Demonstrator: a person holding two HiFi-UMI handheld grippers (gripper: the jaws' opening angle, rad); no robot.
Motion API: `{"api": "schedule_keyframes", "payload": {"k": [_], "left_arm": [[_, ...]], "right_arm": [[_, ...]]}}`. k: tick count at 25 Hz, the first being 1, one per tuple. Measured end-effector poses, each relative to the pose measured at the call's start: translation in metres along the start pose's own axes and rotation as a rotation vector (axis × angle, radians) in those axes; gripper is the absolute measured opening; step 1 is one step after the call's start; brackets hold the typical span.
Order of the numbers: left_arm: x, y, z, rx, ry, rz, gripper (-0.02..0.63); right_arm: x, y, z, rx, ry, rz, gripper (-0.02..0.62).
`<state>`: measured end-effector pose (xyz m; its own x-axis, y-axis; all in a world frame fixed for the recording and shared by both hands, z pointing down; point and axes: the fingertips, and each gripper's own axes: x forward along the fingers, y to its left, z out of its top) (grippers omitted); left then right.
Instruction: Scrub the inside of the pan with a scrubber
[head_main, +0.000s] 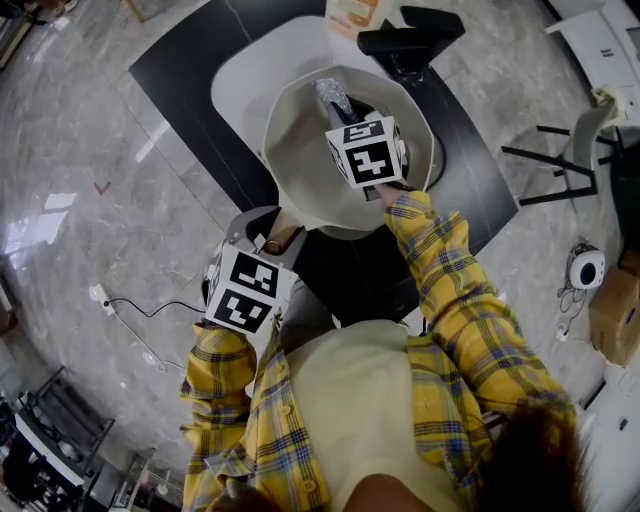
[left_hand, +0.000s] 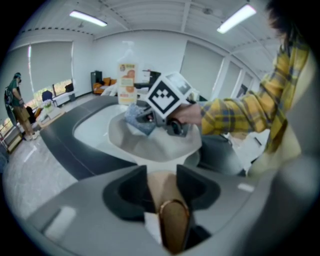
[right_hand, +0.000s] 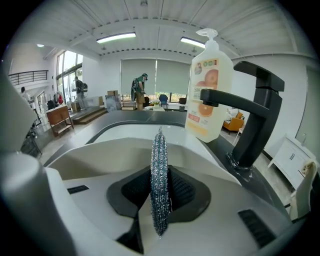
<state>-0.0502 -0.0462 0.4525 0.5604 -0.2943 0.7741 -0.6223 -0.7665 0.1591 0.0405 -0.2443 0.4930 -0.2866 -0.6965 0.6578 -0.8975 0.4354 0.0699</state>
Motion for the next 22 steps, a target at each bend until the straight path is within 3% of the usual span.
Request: {"api": "schedule_keyframes", "payload": {"k": [22], "left_arm": [[0.000,0.001,0.000,-0.002,0.002,-0.012,0.178]], "right_arm": [[-0.023,0.073,-0.007,-0.264,-0.003,0.274,0.084]]}}
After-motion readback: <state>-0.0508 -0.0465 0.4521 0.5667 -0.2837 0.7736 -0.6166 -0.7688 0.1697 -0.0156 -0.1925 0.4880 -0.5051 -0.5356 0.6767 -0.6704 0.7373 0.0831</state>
